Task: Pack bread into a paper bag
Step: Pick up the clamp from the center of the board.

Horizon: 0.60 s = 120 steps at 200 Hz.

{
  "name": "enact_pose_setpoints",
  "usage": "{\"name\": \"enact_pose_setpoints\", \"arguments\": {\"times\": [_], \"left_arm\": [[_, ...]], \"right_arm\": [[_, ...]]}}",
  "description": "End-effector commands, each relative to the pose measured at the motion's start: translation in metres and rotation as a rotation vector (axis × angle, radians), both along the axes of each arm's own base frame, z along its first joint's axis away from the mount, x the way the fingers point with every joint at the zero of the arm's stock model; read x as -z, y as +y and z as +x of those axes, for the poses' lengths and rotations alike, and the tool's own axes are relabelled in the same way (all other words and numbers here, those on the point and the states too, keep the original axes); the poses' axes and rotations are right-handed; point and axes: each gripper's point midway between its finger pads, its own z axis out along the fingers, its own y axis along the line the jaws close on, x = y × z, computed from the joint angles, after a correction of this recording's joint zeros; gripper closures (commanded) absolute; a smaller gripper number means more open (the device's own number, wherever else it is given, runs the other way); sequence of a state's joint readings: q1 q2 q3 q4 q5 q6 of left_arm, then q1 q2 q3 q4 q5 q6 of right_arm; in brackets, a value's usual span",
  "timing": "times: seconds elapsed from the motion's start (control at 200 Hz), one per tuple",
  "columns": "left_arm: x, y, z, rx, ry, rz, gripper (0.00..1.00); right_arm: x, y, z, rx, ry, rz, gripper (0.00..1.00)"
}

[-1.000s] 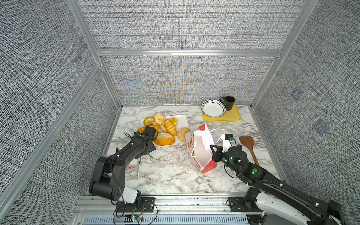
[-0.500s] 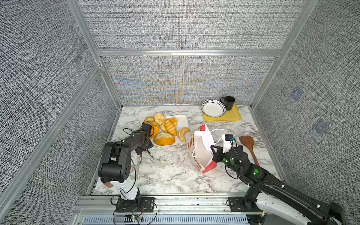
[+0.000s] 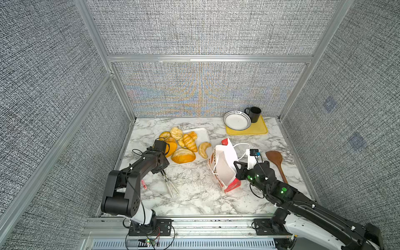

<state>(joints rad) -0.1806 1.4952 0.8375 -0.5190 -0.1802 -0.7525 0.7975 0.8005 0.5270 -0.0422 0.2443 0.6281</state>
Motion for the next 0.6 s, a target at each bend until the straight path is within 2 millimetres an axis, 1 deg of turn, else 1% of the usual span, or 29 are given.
{"name": "enact_pose_setpoints", "arguments": {"times": [0.0,0.14,0.21,0.275,0.42,0.525,0.596], "left_arm": [[-0.011,-0.006,-0.004,0.009,-0.023,-0.029,0.80],[-0.034,-0.018,-0.005,0.044,-0.091,-0.050,0.82],[-0.052,-0.025,-0.003,0.067,-0.149,-0.059,0.82],[-0.073,-0.031,0.002,0.087,-0.216,-0.060,0.82],[-0.123,-0.038,0.024,0.100,-0.398,-0.046,0.84],[-0.153,-0.041,0.046,0.091,-0.525,-0.046,0.84],[-0.167,-0.044,0.063,0.086,-0.602,-0.047,0.84]], "right_arm": [[0.013,-0.002,-0.004,-0.011,0.042,-0.049,1.00],[0.014,-0.001,-0.003,-0.012,0.046,-0.050,1.00],[0.014,0.001,-0.002,-0.013,0.048,-0.052,1.00],[0.015,0.001,-0.001,-0.013,0.050,-0.055,1.00],[0.016,0.004,0.002,-0.013,0.052,-0.061,1.00],[0.015,0.007,0.005,-0.014,0.051,-0.068,1.00],[0.011,0.008,0.007,-0.011,0.044,-0.072,1.00]]}}
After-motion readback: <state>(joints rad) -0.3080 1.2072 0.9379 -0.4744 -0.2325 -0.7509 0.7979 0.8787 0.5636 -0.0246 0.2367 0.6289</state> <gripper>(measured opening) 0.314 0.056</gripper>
